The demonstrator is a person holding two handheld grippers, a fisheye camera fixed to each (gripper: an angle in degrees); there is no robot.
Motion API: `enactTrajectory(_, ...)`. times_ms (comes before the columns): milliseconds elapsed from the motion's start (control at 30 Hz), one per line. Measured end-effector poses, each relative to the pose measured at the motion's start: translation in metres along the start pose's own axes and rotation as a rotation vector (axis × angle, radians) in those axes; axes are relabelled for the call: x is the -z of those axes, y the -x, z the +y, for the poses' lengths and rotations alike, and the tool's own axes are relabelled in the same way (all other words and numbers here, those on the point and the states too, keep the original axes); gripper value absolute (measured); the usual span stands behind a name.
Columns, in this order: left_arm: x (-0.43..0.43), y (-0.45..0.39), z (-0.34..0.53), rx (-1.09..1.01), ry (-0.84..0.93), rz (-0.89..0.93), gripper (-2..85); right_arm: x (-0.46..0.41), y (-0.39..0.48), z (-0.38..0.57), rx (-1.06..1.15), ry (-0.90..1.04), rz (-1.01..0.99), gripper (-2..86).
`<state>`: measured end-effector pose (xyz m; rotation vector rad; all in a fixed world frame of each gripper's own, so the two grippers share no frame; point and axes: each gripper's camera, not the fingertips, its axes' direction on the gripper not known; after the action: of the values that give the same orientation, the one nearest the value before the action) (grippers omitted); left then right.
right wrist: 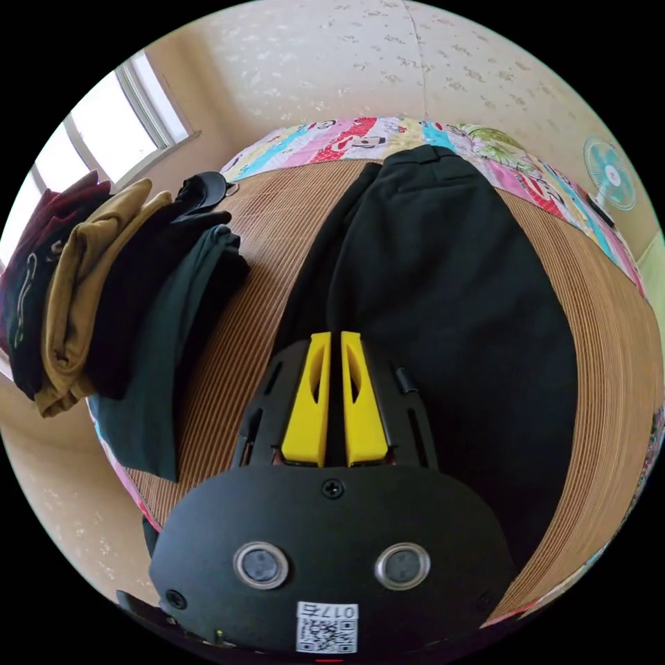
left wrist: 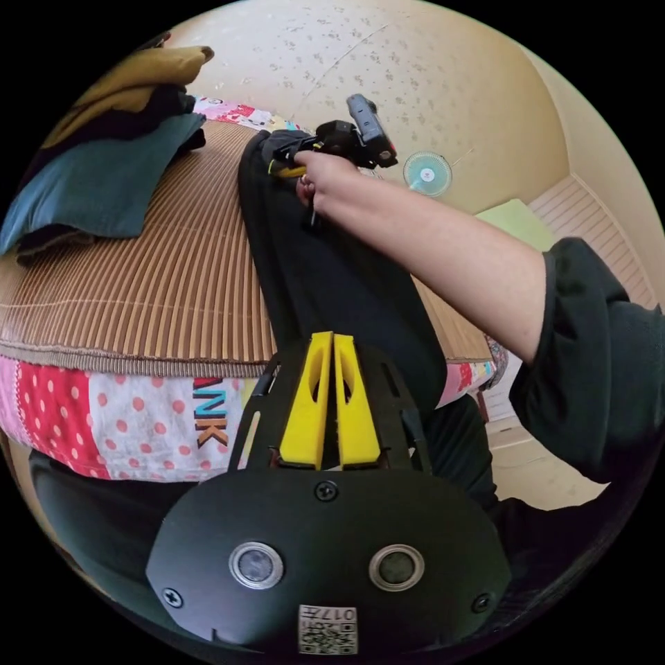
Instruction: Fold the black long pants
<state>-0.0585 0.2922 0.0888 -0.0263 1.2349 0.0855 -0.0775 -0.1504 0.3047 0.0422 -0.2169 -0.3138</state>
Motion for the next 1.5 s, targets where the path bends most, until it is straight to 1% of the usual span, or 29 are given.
enactTrajectory(33,0.011,0.003,0.004,-0.003,-0.064,0.041,-0.5,0.013,-0.004,0.002,-0.037,-0.046,-0.056,3.8)
enactTrajectory(67,0.022,0.005,0.006,-0.001,-0.110,0.045,-0.8,0.028,-0.008,0.004,-0.067,-0.094,-0.114,3.6)
enactTrajectory(133,0.029,0.008,0.004,0.011,-0.090,0.026,-0.9,0.047,-0.007,0.006,-0.081,-0.147,-0.175,3.5)
enactTrajectory(233,0.037,0.020,0.008,0.069,-0.102,0.075,-0.9,0.064,0.007,0.010,-0.016,-0.185,-0.253,3.7)
enactTrajectory(300,0.040,0.025,0.011,0.094,-0.112,0.069,-0.9,0.057,0.017,0.009,0.051,-0.136,-0.289,4.2)
enactTrajectory(367,0.034,0.031,0.012,0.141,-0.076,0.011,-0.7,0.032,0.021,0.008,0.064,0.008,-0.262,5.7)
enactTrajectory(400,0.033,0.034,0.012,0.154,-0.069,0.015,-0.6,0.028,0.020,0.009,0.070,0.039,-0.268,6.2)
enactTrajectory(433,0.032,0.036,0.013,0.162,-0.068,0.045,-0.3,0.029,0.019,0.014,0.090,0.064,-0.302,7.2)
enactTrajectory(500,0.033,0.036,0.014,0.143,-0.082,0.093,0.8,0.052,0.018,0.031,0.141,0.019,-0.347,8.6)
enactTrajectory(600,0.032,0.025,0.018,0.112,-0.081,0.029,3.4,0.098,0.011,0.080,0.229,-0.015,-0.274,9.8)
enactTrajectory(667,0.026,0.014,0.022,0.085,-0.081,-0.007,5.4,0.127,-0.002,0.137,0.275,-0.017,-0.119,10.8)
enactTrajectory(700,0.023,0.012,0.022,0.080,-0.075,-0.010,5.6,0.133,-0.008,0.152,0.282,-0.018,-0.091,11.2)
enactTrajectory(767,0.008,0.005,0.024,0.068,-0.023,-0.038,6.6,0.161,-0.045,0.207,0.237,-0.038,-0.008,11.8)
enactTrajectory(800,0.005,0.003,0.025,0.061,-0.020,-0.048,6.9,0.168,-0.057,0.219,0.205,-0.041,0.007,11.9)
enactTrajectory(833,0.004,-0.001,0.027,0.047,-0.036,-0.069,6.9,0.182,-0.082,0.244,0.128,-0.047,0.026,12.1)
enactTrajectory(900,0.001,-0.007,0.030,0.025,-0.038,-0.098,7.0,0.199,-0.115,0.278,0.007,-0.057,0.008,12.2)
enactTrajectory(967,-0.004,-0.017,0.034,-0.019,-0.038,-0.137,7.5,0.211,-0.146,0.323,-0.103,-0.055,-0.089,11.9)
enactTrajectory(1033,-0.008,-0.021,0.036,-0.033,-0.033,-0.156,7.5,0.211,-0.155,0.349,-0.134,-0.019,-0.090,11.3)
enactTrajectory(1067,-0.010,-0.021,0.036,-0.027,-0.030,-0.167,6.7,0.210,-0.157,0.365,-0.141,-0.010,-0.063,10.6)
enactTrajectory(1133,-0.014,-0.019,0.033,-0.015,-0.012,-0.179,4.8,0.217,-0.155,0.384,-0.144,-0.066,-0.060,8.3)
enactTrajectory(1200,-0.015,-0.013,0.025,-0.011,0.021,-0.143,2.6,0.217,-0.153,0.389,-0.138,-0.031,-0.070,5.6)
enactTrajectory(1267,-0.007,-0.007,0.015,-0.018,0.052,-0.084,0.7,0.229,-0.156,0.391,-0.119,-0.037,-0.073,4.4)
enactTrajectory(1400,0.009,-0.001,0.019,-0.064,0.029,-0.105,-0.1,0.239,-0.166,0.395,-0.034,-0.012,-0.148,4.3)
enactTrajectory(1433,0.010,0.006,0.020,-0.058,0.041,-0.115,0.0,0.236,-0.173,0.395,-0.031,0.025,-0.136,4.5)
enactTrajectory(1500,0.015,0.022,0.020,-0.003,0.025,-0.095,0.7,0.238,-0.188,0.394,-0.038,0.030,-0.160,5.4)
